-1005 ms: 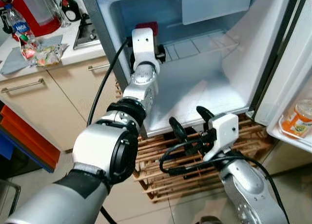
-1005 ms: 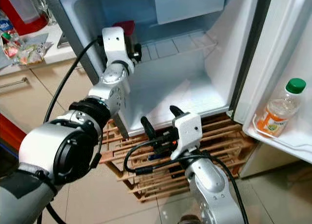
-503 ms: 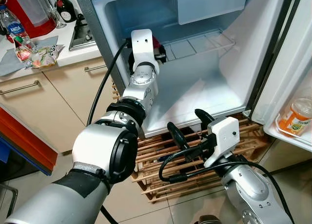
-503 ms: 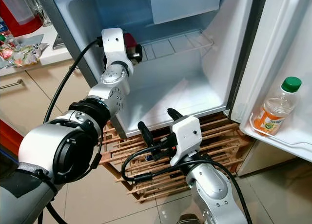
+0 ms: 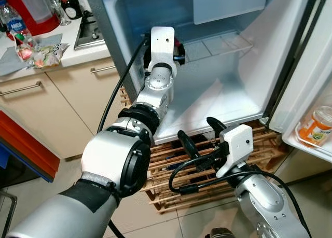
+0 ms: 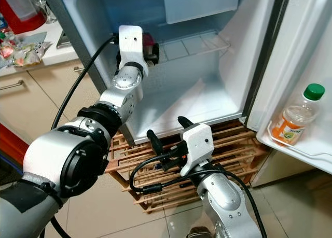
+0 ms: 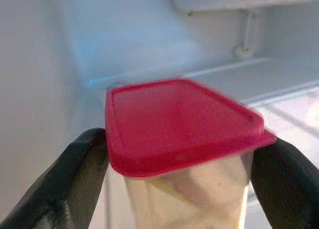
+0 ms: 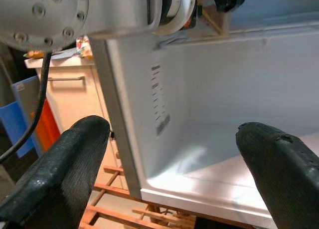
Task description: Restocking fridge
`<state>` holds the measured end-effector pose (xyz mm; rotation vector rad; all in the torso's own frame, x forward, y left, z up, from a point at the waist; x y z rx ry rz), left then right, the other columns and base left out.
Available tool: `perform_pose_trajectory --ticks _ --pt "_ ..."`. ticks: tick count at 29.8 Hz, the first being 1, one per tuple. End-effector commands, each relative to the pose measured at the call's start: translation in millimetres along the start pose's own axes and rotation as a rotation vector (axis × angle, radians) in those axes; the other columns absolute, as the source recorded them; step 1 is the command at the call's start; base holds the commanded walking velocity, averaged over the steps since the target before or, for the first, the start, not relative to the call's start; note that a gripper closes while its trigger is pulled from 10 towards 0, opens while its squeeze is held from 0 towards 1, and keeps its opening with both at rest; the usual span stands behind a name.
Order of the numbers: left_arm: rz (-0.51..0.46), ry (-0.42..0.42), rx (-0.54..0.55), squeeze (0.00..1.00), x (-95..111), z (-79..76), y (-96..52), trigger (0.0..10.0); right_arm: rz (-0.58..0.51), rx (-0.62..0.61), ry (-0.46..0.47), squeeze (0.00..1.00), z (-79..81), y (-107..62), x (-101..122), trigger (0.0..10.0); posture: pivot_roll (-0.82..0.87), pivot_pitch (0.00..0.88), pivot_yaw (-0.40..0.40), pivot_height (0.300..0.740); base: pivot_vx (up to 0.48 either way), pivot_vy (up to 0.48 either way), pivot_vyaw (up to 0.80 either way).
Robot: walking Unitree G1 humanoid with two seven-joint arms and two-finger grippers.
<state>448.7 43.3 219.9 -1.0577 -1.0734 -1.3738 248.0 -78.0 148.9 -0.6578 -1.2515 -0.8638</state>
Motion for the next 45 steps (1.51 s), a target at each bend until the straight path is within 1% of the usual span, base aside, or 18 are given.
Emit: perform_pose_trajectory --ticks 1,4,7,8,10,13,14,16,21,22,24,27,29,31,37,39,41,45 --pt "-0.034 0.034 0.043 0.00 4.3 15.9 2.6 10.0 -0.004 0.032 0.009 0.00 4.3 5.0 0.0 10.0 -0.34 0.000 0.147 0.740 0.000 0.000 0.00" --pt "-0.030 0.058 0.049 0.00 -1.4 21.1 2.2 10.0 -0.004 0.041 0.009 0.00 3.6 8.6 -0.6 10.0 -0.33 0.000 0.141 0.740 0.000 0.000 0.00" --pt "-0.021 0.044 0.045 0.00 -4.6 23.3 2.2 10.0 -0.003 0.048 0.009 0.00 4.3 9.9 -1.1 10.0 -0.32 0.000 0.139 0.740 0.000 0.000 0.00" --pt "-0.021 0.034 0.049 1.00 -4.8 25.1 2.4 10.0 -0.003 0.053 0.009 0.00 4.6 10.5 -1.7 10.0 -0.32 0.000 0.138 0.740 0.000 0.000 0.00" --pt "-0.010 0.007 0.061 1.00 -4.7 29.4 3.5 10.0 -0.001 0.058 0.010 0.00 5.5 10.9 -2.9 10.0 -0.32 0.000 0.141 0.740 0.000 0.000 0.00" --pt "0.015 -0.079 0.088 1.00 2.0 36.1 7.0 10.0 0.001 0.057 0.010 0.00 5.5 10.9 -4.7 10.0 -0.33 0.000 0.149 0.740 0.000 0.000 0.00" --pt "0.015 -0.079 0.088 1.00 2.0 36.1 7.0 10.0 0.001 0.057 0.010 0.00 5.5 10.9 -4.7 10.0 -0.33 0.000 0.149 0.740 0.000 0.000 0.00" --pt "0.019 -0.129 0.103 1.00 12.0 33.4 8.7 10.0 -0.002 0.049 0.013 0.00 4.1 10.9 -4.9 10.0 -0.33 0.000 0.151 0.740 0.000 0.000 0.00" --pt "0.080 -0.209 0.111 1.00 11.2 23.2 7.8 10.0 0.003 0.050 0.022 0.00 4.1 10.8 -5.8 10.0 -0.32 0.000 0.147 0.740 0.000 0.000 0.00" --pt "0.104 -0.245 0.108 1.00 12.0 19.7 7.8 10.0 0.009 0.055 0.024 0.00 4.0 11.0 -6.6 10.0 -0.32 0.000 0.143 0.740 0.000 0.000 0.00" --pt "0.119 -0.263 0.111 1.00 13.3 18.1 7.9 10.0 0.012 0.058 0.025 0.00 3.5 11.0 -6.9 10.0 -0.32 0.000 0.140 0.740 0.000 0.000 0.00" --pt "0.134 -0.272 0.108 1.00 14.6 15.1 7.8 10.0 0.015 0.061 0.027 0.00 2.7 11.3 -6.8 10.0 -0.32 0.000 0.138 0.740 0.000 0.000 0.00" --pt "0.148 -0.252 0.113 1.00 15.4 11.8 7.1 10.0 0.019 0.063 0.031 0.00 2.1 12.0 -6.9 10.0 -0.31 0.000 0.135 0.740 0.000 0.000 0.00" --pt "0.172 -0.223 0.096 1.00 14.9 2.2 5.2 10.0 0.029 0.076 0.035 0.00 2.9 13.4 -8.1 10.0 -0.30 0.000 0.132 0.740 0.000 0.000 0.00" --pt "0.207 -0.218 0.071 1.00 10.6 -8.9 2.2 10.0 0.037 0.095 0.050 0.00 5.6 16.6 -9.6 10.0 -0.28 0.000 0.126 0.740 0.000 0.000 0.00" --pt "0.213 -0.217 0.073 1.00 9.1 -9.7 1.6 10.0 0.038 0.099 0.055 0.00 6.5 17.3 -10.1 10.0 -0.28 0.000 0.126 0.740 0.000 0.000 0.00" --pt "0.265 -0.239 0.091 1.00 2.6 -9.8 -0.2 10.0 0.039 0.111 0.064 0.00 8.2 21.1 -11.0 10.0 -0.26 0.000 0.125 0.740 0.000 0.000 0.00" --pt "0.252 -0.245 0.085 1.00 7.8 -12.3 0.1 10.0 0.039 0.120 0.066 0.00 9.3 23.0 -11.2 10.0 -0.25 0.000 0.123 0.740 0.000 0.000 0.00"
Point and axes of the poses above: a point about 5 cm out from each wrist's last joint towards the gripper, its own y axis pointing out of the wrist towards the gripper, its own x axis along the axis of the wrist's last joint, z = x × y, the point moved 4 cm from there along y, pointing out of the wrist towards the gripper, and after that the axes turned 11 degrees about y, right-handed, at the moved point
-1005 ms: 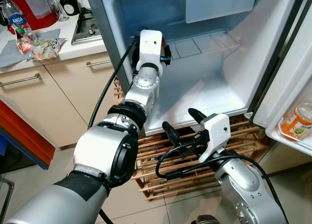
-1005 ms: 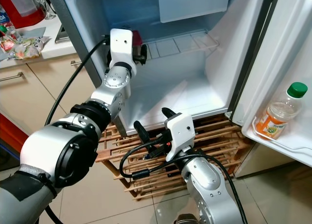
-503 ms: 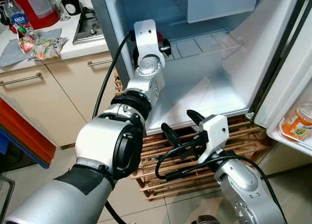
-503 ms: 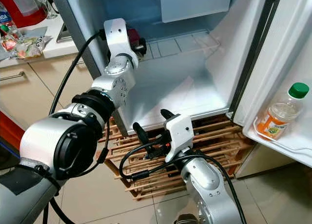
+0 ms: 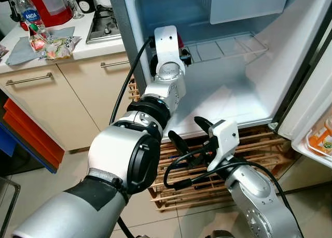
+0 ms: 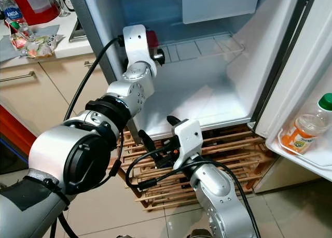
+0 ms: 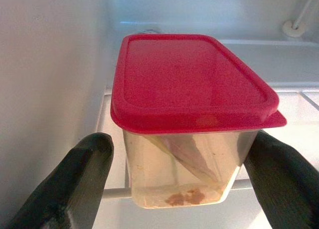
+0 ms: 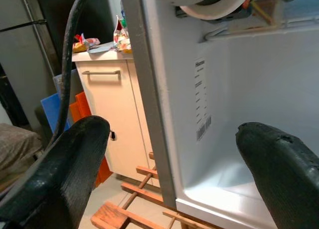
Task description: Restocking fridge
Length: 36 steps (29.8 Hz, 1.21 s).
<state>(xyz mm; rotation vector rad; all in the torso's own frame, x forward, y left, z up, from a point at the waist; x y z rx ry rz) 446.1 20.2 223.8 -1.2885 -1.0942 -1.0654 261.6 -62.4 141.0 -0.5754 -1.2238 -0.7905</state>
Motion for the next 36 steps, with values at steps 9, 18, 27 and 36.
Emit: perform_pose_trajectory --ticks 9,18,27,36 --pt "-0.041 0.000 -0.043 1.00 16.9 -17.0 -6.2 10.0 0.005 0.046 0.014 0.00 3.8 10.9 -1.2 10.0 -0.22 0.000 0.106 0.740 0.000 0.000 0.00" --pt "-0.025 0.105 -0.123 0.00 5.2 -18.2 -8.0 10.0 0.003 0.058 0.017 0.00 -0.6 17.8 -0.6 10.0 -0.18 0.000 0.074 0.740 0.000 0.000 0.00" --pt "0.072 0.165 -0.189 0.00 -23.9 -10.2 -15.8 10.0 0.002 0.071 0.014 0.00 -2.8 22.9 -0.1 10.0 -0.16 0.000 0.058 0.740 0.000 0.000 0.00" --pt "-0.067 0.201 -0.321 0.00 -21.1 11.1 -43.3 10.0 -0.049 0.034 -0.022 0.00 -13.1 28.0 9.1 10.0 -0.14 0.000 0.050 0.740 0.000 0.000 0.00"
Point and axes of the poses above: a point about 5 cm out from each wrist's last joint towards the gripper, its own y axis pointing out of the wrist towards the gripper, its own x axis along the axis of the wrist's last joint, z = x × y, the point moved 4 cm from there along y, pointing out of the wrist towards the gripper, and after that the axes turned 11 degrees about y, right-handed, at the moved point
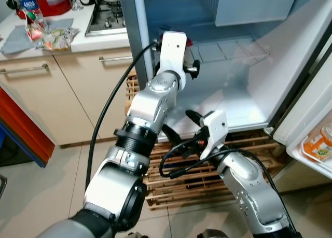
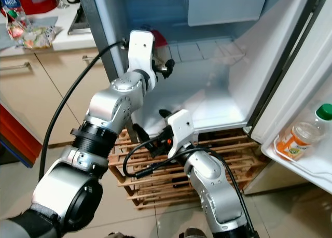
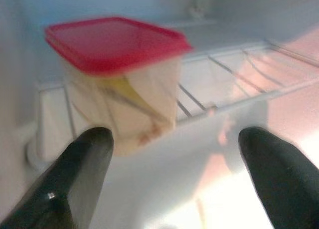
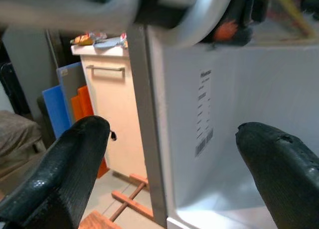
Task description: Restocking fridge
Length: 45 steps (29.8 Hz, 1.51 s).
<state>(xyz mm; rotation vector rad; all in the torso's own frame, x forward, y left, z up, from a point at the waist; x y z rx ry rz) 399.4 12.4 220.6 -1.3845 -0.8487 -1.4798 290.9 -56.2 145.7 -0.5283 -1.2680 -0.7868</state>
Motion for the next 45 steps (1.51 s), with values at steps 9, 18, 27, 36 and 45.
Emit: perform_pose_trajectory --ticks 9,18,27,36,45 --pt "-0.032 -0.142 -0.238 0.00 -32.2 1.3 -46.8 10.0 -0.028 -0.046 -0.005 0.00 -8.2 -4.0 1.1 10.0 -0.14 0.000 0.040 0.740 0.000 0.000 0.00" --pt "-0.226 0.121 -0.379 0.00 -44.7 14.9 -104.1 10.0 -0.028 -0.104 -0.043 0.00 -21.2 -7.2 -0.7 10.0 -0.14 0.000 0.025 0.740 0.000 0.000 0.00" --pt "-0.274 0.138 0.009 0.00 -53.4 76.9 -148.4 10.0 -0.122 -0.347 -0.101 0.00 -64.1 -24.6 12.9 10.0 -0.12 0.000 -0.004 0.740 0.000 0.000 0.00" --pt "-0.166 0.238 0.291 0.00 -72.0 103.3 -149.0 10.0 -0.194 -0.448 -0.166 0.00 -77.4 -29.4 20.0 10.0 -0.10 0.000 -0.017 0.740 0.000 0.000 0.00" --pt "-0.109 0.202 0.428 0.00 -86.2 118.1 -129.0 10.0 -0.205 -0.492 -0.160 0.00 -87.8 -24.7 11.6 10.0 -0.11 0.000 0.001 0.740 0.000 0.000 0.00"
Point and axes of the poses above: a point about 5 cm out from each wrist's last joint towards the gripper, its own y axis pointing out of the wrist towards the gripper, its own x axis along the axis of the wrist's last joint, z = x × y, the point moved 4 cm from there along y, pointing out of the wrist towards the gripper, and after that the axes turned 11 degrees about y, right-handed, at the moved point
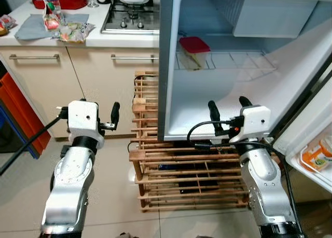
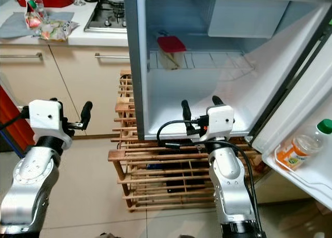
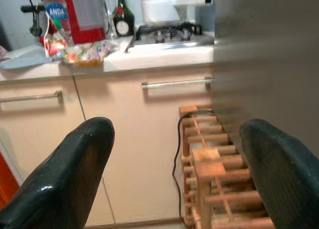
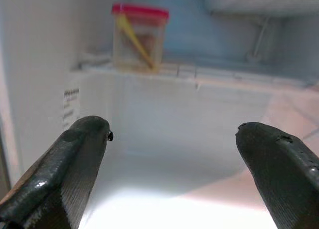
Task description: Restocking fridge
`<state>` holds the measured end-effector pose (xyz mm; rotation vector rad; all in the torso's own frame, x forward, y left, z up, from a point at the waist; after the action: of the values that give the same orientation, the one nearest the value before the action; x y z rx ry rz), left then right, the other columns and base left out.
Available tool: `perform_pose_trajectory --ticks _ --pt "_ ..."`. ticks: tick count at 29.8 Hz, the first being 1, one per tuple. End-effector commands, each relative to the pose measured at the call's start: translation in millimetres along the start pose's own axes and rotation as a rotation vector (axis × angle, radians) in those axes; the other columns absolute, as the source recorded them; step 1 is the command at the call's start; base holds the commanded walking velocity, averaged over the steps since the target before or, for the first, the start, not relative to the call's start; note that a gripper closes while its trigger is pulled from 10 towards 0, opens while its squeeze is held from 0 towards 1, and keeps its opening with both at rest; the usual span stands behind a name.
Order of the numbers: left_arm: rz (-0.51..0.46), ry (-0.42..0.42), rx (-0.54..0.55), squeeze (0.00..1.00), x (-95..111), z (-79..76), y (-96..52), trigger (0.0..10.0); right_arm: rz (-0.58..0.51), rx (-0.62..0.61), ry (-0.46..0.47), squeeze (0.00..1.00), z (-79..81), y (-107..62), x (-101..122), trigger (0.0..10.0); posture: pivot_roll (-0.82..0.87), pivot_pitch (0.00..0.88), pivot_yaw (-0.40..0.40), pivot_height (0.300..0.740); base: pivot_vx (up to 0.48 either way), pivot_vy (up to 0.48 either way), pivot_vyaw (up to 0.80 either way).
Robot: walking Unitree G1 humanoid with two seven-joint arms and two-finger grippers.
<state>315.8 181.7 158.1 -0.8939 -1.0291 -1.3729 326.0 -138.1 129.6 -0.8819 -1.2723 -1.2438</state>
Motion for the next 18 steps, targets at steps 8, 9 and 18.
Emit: perform_pose_trajectory --ticks 8,9,18 --pt "-0.107 0.071 0.060 0.00 25.2 10.9 15.0 10.0 -0.016 -0.088 -0.077 0.00 14.8 65.5 11.3 10.0 -0.05 0.000 -0.011 0.740 0.000 0.000 0.00" --pt "-0.107 0.071 0.060 0.00 25.2 10.9 15.0 10.0 -0.016 -0.088 -0.077 0.00 14.8 65.5 11.3 10.0 -0.05 0.000 -0.011 0.740 0.000 0.000 0.00" --pt "-0.061 0.136 0.082 0.00 19.2 33.0 -15.7 10.0 0.017 -0.146 -0.103 0.00 40.0 106.1 17.4 10.0 0.08 0.000 -0.032 0.740 0.000 0.000 0.00"
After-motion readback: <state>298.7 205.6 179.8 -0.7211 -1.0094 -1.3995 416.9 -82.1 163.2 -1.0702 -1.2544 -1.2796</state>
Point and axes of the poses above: a point about 5 cm out from each wrist's last joint towards the gripper, its own y axis pointing out of the wrist towards the gripper, its own x axis along the axis of the wrist's last joint, z = x × y, the point moved 4 cm from there along y, pointing out of the wrist towards the gripper, and after that the axes turned 11 degrees about y, right-handed, at the moved point
